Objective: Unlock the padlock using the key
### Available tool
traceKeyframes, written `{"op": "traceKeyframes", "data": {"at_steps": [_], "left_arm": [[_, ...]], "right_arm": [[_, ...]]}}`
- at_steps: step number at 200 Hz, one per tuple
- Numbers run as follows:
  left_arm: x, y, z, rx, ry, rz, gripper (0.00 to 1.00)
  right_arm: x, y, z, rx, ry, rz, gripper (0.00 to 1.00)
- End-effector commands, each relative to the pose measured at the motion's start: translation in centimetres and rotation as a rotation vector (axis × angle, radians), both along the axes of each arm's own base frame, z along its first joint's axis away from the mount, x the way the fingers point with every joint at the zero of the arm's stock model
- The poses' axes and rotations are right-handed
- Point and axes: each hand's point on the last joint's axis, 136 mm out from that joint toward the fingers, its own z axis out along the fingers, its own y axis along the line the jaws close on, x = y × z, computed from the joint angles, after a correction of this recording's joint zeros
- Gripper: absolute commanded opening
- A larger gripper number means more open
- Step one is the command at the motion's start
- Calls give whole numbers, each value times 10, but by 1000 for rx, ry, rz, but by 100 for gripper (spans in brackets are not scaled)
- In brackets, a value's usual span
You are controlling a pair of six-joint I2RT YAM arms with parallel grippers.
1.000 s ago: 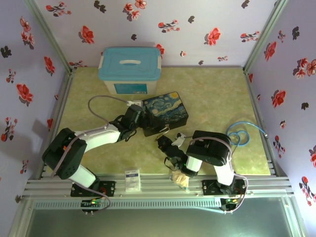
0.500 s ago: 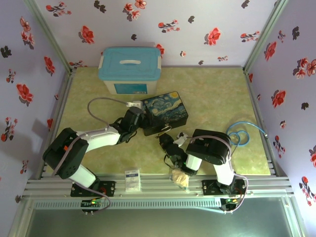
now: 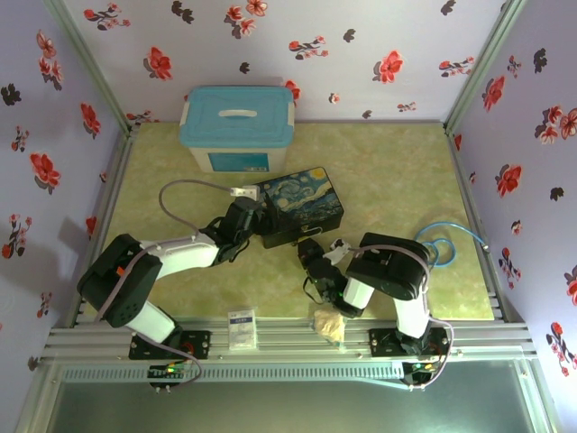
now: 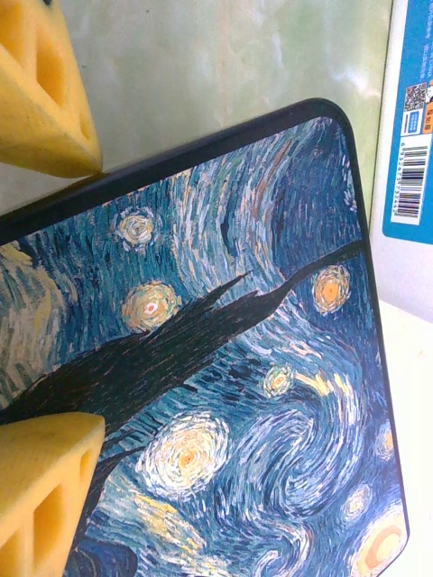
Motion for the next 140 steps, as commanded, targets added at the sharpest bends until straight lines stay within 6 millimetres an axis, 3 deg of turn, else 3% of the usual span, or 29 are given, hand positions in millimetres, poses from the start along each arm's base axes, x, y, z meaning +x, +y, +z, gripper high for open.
{"op": "traceKeyframes", "data": {"at_steps": [1,68,98,120,140], "left_arm": [[-31,45,-64,249,180,12,68],[-31,47,-66,256,187,13,68],[-29,45,-58,249,176,9,68],[-24,43,-47,247,159,4,68],[-19,41,-39,243,143,2,69]], "right_arm": [[6,-14,13,-4,-40,-46,0],[7,-22,13,-84,-58,0,0],[4,-19,16,-140,-84,76,0],[-2,-31,-12,-145,40,124,0],[-11,-45,-22,-144,57,126,0]]}}
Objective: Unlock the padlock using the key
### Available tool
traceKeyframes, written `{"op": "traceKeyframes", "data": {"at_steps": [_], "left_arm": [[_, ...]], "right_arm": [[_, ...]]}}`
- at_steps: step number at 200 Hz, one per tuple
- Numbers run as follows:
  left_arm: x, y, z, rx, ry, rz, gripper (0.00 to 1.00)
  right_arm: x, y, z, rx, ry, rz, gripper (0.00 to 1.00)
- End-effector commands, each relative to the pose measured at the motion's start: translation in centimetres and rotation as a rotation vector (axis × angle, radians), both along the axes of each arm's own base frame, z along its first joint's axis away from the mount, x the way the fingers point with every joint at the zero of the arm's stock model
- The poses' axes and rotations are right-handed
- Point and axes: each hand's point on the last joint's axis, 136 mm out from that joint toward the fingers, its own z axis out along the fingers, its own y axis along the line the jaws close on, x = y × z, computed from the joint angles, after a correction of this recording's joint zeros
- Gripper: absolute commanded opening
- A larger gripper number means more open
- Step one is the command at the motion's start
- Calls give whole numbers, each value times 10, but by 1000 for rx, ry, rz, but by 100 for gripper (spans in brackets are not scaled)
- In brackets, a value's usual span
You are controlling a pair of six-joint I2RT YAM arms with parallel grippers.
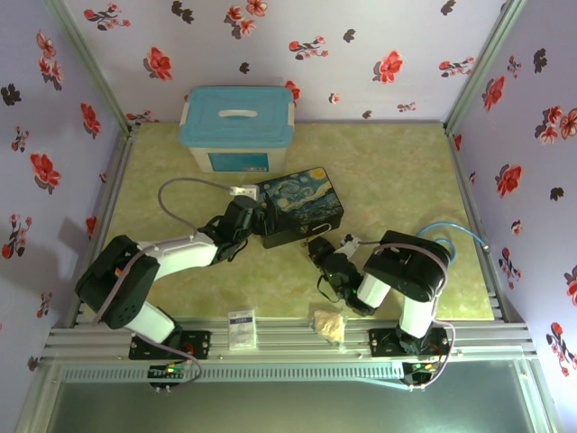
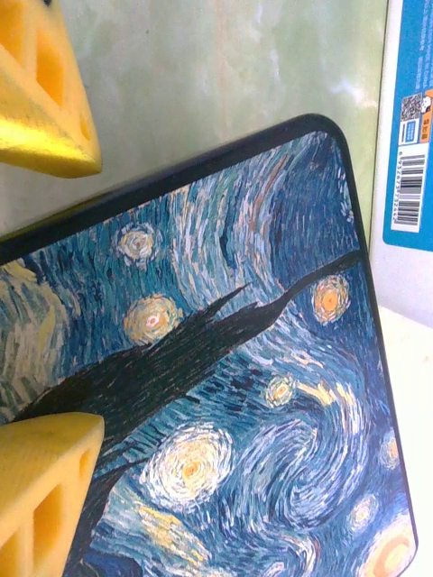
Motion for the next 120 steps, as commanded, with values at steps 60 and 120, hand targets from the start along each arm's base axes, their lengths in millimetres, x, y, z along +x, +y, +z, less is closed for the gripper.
{"op": "traceKeyframes", "data": {"at_steps": [60,120], "left_arm": [[-15,32,-27,202,116,0,71],[-18,36,25,182,52,-11,79]], "right_arm": [[-14,2,-16,-31,83,165,0],[-61,-13,-68,-213,419,338,0]]}}
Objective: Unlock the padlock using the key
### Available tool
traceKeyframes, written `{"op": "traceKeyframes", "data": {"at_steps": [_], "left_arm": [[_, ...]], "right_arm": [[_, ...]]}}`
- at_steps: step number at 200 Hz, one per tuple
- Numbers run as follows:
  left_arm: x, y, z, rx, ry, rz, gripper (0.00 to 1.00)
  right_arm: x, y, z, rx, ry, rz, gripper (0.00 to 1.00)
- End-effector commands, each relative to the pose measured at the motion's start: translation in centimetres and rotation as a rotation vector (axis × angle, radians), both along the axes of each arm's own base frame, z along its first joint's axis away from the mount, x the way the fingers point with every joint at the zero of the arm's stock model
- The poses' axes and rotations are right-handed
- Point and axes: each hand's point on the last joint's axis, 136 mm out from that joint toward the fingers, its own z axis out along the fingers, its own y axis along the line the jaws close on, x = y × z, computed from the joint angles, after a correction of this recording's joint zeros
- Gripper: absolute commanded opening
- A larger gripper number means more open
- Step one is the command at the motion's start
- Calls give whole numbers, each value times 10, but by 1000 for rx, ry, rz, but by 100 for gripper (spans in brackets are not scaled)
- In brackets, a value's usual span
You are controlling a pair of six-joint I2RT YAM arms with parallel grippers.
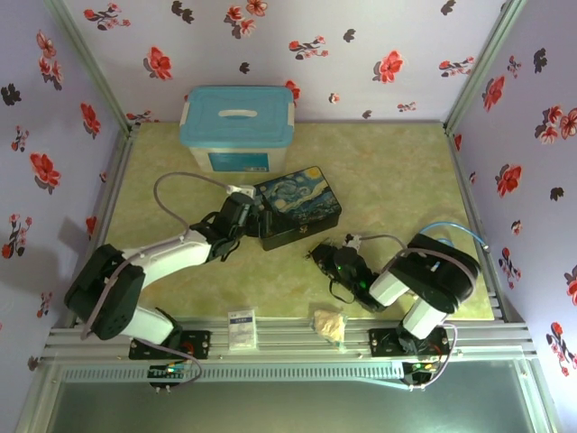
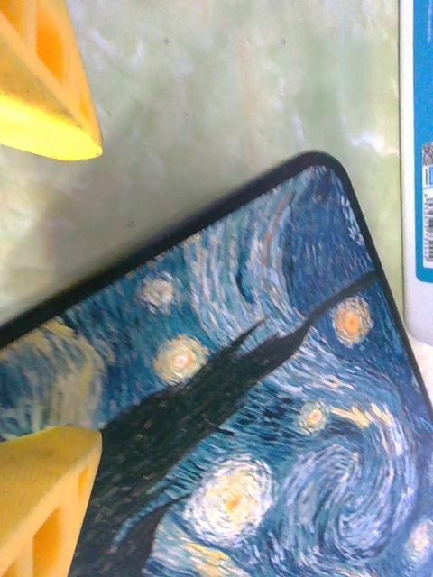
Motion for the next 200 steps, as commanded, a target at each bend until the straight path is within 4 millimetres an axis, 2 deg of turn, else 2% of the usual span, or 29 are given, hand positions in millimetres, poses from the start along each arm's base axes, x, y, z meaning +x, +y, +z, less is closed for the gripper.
{"op": "traceKeyframes", "data": {"at_steps": [1,26,53,65,93,126,163,200], "left_arm": [[-4,13,17,56,-3,4,79],[-10,18,28,41,-14,9,83],[-22,16,36,24,-21,-5,88],[-32,10,35,15,-21,-27,99],[-52,-1,24,16,-13,-55,100],[-63,-4,6,55,0,-52,100],[-66,-8,-11,51,-3,-17,100],[-60,-14,-27,32,-10,17,100]], "right_arm": [[-40,-15,-49,-161,225,126,0],[-55,-30,-59,-214,286,135,0],[-68,-41,-59,-269,337,184,0],[-74,-47,-58,-302,377,227,0],[-83,-57,-60,-322,442,290,0],[-87,-63,-58,-350,502,363,1],[-93,-83,-53,-422,562,407,7],[-93,-95,-52,-474,590,409,14]]}}
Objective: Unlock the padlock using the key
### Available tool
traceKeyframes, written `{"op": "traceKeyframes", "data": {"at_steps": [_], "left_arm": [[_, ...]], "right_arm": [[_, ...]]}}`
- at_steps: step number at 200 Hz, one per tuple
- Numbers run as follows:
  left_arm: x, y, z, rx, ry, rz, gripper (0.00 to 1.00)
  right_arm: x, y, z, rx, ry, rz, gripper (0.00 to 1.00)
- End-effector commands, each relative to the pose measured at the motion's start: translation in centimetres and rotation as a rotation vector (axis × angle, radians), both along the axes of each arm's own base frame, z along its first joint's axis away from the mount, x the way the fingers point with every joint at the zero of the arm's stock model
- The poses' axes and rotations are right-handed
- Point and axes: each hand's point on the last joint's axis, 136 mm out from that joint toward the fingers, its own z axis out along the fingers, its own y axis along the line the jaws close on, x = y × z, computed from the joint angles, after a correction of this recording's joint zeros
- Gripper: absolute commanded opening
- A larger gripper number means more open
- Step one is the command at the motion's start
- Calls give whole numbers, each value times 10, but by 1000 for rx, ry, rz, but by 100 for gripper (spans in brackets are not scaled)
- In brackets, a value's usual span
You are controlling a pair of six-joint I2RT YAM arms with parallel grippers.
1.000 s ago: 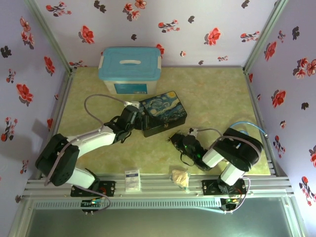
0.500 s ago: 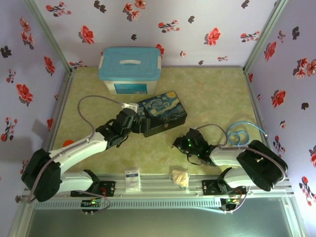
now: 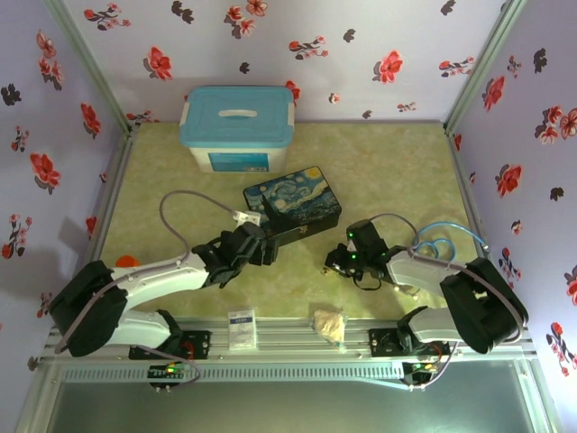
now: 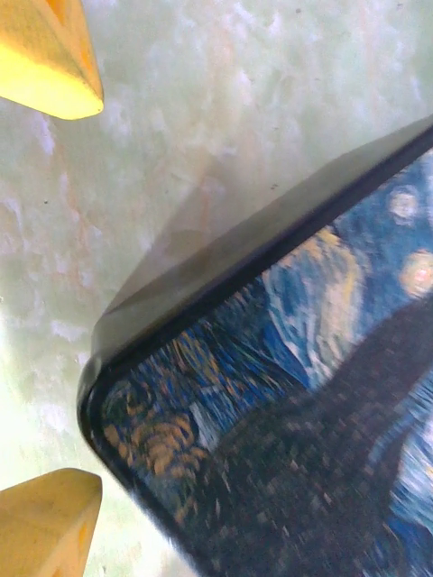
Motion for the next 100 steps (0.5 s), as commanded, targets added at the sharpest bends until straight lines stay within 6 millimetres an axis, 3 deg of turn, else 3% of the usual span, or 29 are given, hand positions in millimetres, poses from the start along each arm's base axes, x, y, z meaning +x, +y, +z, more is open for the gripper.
{"op": "traceKeyframes", "data": {"at_steps": [1,37,74,100], "left_arm": [[10,-3,-3,-31,-39,63,100],[16,4,-8,-11,-69,112,100],[25,10,-18,1,-59,146,100],[31,19,-23,5,-47,170,100]], "right_arm": [[-56,-51,-42,-244,226,35,15],[-51,-73,-33,-386,191,55,26],[-40,-82,-22,-471,156,82,39],[-31,-90,-14,-534,124,95,39]]}}
